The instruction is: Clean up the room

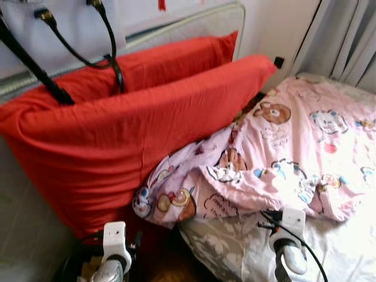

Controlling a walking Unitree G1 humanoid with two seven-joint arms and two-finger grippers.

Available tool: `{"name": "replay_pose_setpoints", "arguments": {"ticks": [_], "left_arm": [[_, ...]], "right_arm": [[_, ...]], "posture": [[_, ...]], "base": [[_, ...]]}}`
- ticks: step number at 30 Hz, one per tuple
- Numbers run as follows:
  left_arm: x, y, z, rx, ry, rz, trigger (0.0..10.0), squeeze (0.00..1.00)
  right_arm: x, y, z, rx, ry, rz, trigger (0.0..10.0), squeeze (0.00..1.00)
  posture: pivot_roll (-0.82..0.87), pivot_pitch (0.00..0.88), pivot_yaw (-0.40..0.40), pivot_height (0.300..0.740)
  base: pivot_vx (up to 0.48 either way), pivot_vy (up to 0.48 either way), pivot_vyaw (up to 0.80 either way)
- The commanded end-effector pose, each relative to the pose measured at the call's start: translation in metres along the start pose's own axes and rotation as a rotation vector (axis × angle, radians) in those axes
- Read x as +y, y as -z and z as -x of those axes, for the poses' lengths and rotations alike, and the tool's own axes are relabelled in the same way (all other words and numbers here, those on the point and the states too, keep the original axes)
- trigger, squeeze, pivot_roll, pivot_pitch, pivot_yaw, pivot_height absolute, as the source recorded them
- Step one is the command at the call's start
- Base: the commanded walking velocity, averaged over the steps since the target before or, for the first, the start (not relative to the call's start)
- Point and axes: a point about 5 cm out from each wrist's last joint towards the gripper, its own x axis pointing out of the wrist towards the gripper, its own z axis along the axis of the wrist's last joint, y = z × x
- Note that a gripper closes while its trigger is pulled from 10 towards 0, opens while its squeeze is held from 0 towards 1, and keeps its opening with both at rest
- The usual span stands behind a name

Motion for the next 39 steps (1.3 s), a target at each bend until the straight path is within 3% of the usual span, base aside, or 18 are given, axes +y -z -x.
{"name": "replay_pose_setpoints", "arguments": {"ticks": [1,9,11,18,30,39], "left_arm": [[0.006,0.013,0.004,0.064,-0.032,-0.005,10.0,0.00],[0.011,0.036,0.013,0.193,-0.051,-0.058,10.0,0.00],[0.018,0.048,0.019,0.253,-0.099,-0.043,10.0,0.00],[0.016,0.063,0.028,0.327,-0.119,0.008,10.0,0.00],[0.024,0.062,0.028,0.324,-0.149,0.038,10.0,0.00],[0.027,0.064,0.030,0.330,-0.159,0.042,10.0,0.00]], "right_arm": [[0.003,0.002,0.000,0.005,-0.006,0.002,10.0,0.00],[0.008,-0.002,-0.001,-0.013,-0.028,-0.007,10.0,0.00],[0.007,0.000,0.000,-0.007,-0.021,0.000,10.0,0.00],[0.003,0.001,0.002,-0.011,-0.010,-0.002,10.0,0.00],[0.007,0.000,0.001,-0.022,-0.009,-0.005,10.0,0.00],[0.000,-0.001,0.001,-0.028,0.035,0.001,10.0,0.00]], "posture": [[-0.01,0.000,-0.029,0.740],[-0.01,0.000,-0.028,0.740],[-0.03,0.000,-0.026,0.740],[-0.02,0.000,-0.023,0.740],[-0.01,0.000,-0.026,0.740],[-0.01,0.000,-0.021,0.740]], "base": [[0.000,0.000,0.00],[0.000,0.000,0.00],[0.000,0.000,0.00],[0.000,0.000,0.00],[0.000,0.000,0.00],[-0.137,0.000,0.00]]}}
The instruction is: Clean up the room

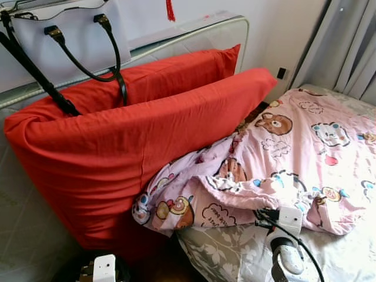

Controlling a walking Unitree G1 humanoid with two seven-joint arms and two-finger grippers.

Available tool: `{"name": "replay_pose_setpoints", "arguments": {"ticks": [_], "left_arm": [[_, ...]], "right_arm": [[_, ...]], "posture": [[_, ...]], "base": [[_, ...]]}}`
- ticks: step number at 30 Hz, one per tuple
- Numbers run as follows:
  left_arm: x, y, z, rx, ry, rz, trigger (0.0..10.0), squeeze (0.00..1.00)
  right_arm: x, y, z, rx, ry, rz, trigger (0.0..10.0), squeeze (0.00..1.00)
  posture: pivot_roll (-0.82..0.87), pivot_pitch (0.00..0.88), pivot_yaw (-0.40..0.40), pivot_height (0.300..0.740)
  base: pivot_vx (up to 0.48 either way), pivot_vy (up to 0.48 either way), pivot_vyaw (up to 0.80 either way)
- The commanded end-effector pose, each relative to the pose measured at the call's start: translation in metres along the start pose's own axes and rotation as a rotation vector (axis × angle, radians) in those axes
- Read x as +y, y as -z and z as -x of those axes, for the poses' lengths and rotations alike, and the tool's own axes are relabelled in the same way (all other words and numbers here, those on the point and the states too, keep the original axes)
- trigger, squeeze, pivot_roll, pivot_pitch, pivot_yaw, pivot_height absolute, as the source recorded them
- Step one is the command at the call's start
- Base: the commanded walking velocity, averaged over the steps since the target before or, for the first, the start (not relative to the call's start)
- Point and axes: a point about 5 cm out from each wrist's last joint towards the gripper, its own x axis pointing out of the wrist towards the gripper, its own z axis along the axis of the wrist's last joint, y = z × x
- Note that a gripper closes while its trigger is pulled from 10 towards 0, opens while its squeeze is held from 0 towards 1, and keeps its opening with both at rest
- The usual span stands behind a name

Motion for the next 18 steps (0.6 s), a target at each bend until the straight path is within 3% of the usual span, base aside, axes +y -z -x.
{"name": "replay_pose_setpoints", "arguments": {"ticks": [1,18], "left_arm": [[0.0055,0.0062,0.0017,0.024,-0.023,0.016,10.0,0.00],[0.0071,0.0066,0.0020,0.024,-0.024,0.010,10.0,0.00]], "right_arm": [[-0.0030,-0.0013,0.0005,-0.015,0.011,0.004,10.0,0.00],[-0.0085,-0.0062,-0.0002,-0.047,0.058,0.001,10.0,0.00]], "posture": [[-0.01,0.000,-0.021,0.740],[-0.01,0.000,-0.021,0.740]], "base": [[-0.259,0.000,0.00],[-0.277,0.000,0.00]]}}
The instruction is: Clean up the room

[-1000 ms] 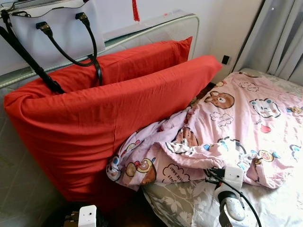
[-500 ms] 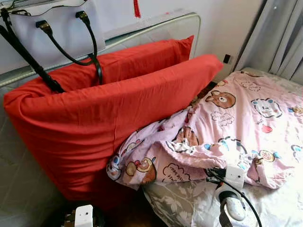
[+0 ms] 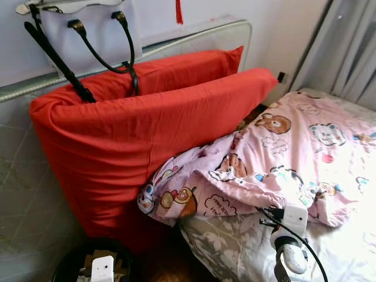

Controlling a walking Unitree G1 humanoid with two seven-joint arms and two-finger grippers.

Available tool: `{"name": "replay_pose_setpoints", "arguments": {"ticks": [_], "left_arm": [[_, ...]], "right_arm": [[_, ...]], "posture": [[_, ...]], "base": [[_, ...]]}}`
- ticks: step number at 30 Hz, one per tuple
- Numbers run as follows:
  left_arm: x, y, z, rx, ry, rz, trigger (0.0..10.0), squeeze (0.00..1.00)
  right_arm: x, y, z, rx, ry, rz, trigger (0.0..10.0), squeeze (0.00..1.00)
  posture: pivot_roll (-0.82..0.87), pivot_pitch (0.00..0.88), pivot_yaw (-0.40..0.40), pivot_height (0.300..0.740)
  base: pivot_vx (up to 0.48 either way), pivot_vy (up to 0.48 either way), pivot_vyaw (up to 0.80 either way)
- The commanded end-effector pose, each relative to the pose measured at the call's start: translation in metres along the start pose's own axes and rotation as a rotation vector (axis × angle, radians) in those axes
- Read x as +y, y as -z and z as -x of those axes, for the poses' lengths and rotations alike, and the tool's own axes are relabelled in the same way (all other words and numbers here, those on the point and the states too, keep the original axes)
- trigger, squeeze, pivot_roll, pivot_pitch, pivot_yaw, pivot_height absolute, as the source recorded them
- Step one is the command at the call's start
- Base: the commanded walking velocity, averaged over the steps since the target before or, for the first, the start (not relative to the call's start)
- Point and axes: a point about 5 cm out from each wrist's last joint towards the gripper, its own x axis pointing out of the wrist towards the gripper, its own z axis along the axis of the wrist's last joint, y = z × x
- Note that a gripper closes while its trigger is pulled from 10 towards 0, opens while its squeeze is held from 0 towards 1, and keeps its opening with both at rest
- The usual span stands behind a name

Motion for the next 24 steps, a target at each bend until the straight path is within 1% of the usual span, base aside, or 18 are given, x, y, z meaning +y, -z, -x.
{"name": "replay_pose_setpoints", "arguments": {"ticks": [1,15,24], "left_arm": [[-0.0004,0.0086,0.0021,0.029,-0.005,0.011,10.0,0.00],[-0.0014,0.0085,0.0019,0.031,0.000,0.002,10.0,0.00],[-0.0015,0.0091,0.0021,0.034,0.004,-0.004,10.0,0.00]], "right_arm": [[-0.0041,-0.0047,-0.0017,-0.022,0.016,0.002,10.0,0.00],[-0.0097,-0.0072,-0.0032,-0.030,0.046,0.008,10.0,0.00],[-0.0088,-0.0074,-0.0026,-0.037,0.041,0.008,10.0,0.00]], "posture": [[-0.01,0.000,-0.021,0.740],[-0.01,0.001,-0.023,0.740],[-0.01,0.004,-0.025,0.740]], "base": [[-0.292,0.000,0.00],[-0.294,0.000,0.00],[-0.293,0.000,0.00]]}}
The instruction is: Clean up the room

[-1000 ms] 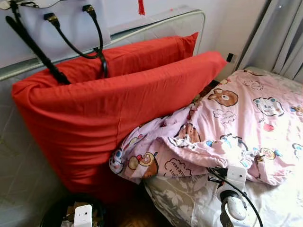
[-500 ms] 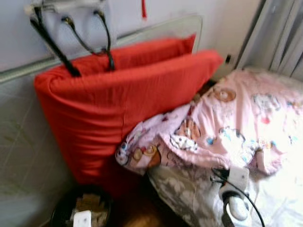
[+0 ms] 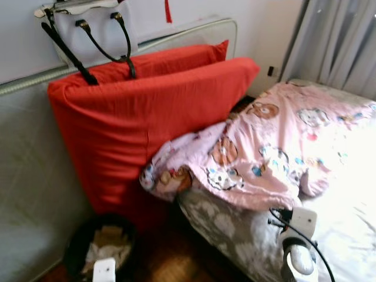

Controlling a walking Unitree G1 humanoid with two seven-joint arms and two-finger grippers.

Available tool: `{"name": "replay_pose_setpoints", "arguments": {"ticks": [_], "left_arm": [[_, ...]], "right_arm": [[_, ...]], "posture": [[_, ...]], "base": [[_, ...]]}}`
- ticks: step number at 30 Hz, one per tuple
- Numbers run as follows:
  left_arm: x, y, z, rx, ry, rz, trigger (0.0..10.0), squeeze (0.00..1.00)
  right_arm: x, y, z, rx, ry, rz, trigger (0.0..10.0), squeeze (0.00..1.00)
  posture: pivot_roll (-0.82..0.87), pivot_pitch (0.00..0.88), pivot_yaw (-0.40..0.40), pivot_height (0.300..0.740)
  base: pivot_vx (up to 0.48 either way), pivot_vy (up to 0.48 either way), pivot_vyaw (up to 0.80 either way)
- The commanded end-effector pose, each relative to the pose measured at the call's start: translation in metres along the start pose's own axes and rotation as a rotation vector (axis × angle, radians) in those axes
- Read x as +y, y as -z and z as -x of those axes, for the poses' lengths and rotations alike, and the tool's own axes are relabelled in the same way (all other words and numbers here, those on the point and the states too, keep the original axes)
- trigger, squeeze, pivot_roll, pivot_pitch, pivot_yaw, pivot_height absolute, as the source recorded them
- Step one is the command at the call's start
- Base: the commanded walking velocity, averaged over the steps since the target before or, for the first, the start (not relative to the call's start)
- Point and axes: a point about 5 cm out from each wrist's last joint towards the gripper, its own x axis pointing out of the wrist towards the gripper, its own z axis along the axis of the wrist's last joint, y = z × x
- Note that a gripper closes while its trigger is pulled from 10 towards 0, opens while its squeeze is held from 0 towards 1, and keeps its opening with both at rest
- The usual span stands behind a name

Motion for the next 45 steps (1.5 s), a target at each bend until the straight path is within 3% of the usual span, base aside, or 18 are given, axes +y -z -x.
{"name": "replay_pose_setpoints", "arguments": {"ticks": [1,16,22,37,38,39,40,45], "left_arm": [[0.001,-0.001,0.000,-0.001,-0.005,-0.001,10.0,0.00],[0.000,0.002,0.000,0.015,0.003,-0.023,10.0,0.00],[-0.001,0.004,0.001,0.019,0.011,-0.032,10.0,0.00],[-0.002,0.007,0.001,0.029,0.016,-0.052,10.0,0.00],[-0.002,0.007,0.001,0.030,0.017,-0.053,10.0,0.00],[-0.002,0.007,0.001,0.030,0.017,-0.053,10.0,0.00],[-0.002,0.007,0.001,0.030,0.017,-0.055,10.0,0.00],[-0.002,0.008,0.002,0.033,0.017,-0.059,10.0,0.00]], "right_arm": [[0.001,-0.005,-0.002,-0.028,-0.006,-0.003,10.0,0.00],[0.011,-0.002,0.003,-0.027,-0.095,-0.003,10.0,0.00],[0.019,0.012,0.007,0.075,-0.182,0.015,10.0,0.00],[0.003,0.031,0.012,0.191,-0.127,0.051,10.0,0.02],[0.003,0.033,0.013,0.209,-0.131,0.056,10.0,0.54],[0.003,0.033,0.013,0.209,-0.131,0.056,10.0,0.54],[0.002,0.038,0.015,0.242,-0.138,0.070,10.0,0.99],[-0.003,0.050,0.021,0.315,-0.137,0.087,10.0,0.96]], "posture": [[-0.01,0.004,-0.025,0.740],[-0.01,0.006,-0.027,0.740],[-0.02,0.002,-0.028,0.740],[-0.02,0.000,-0.029,0.740],[-0.02,0.000,-0.029,0.740],[-0.02,0.000,-0.029,0.740],[-0.02,0.000,-0.029,0.740],[-0.02,0.000,-0.028,0.740]], "base": [[-0.289,0.000,0.00],[-0.134,0.000,0.00],[0.000,0.000,0.00],[0.000,0.000,0.00],[0.000,0.000,0.00],[0.000,0.000,0.00],[0.000,0.000,0.00],[0.000,0.000,0.00]]}}
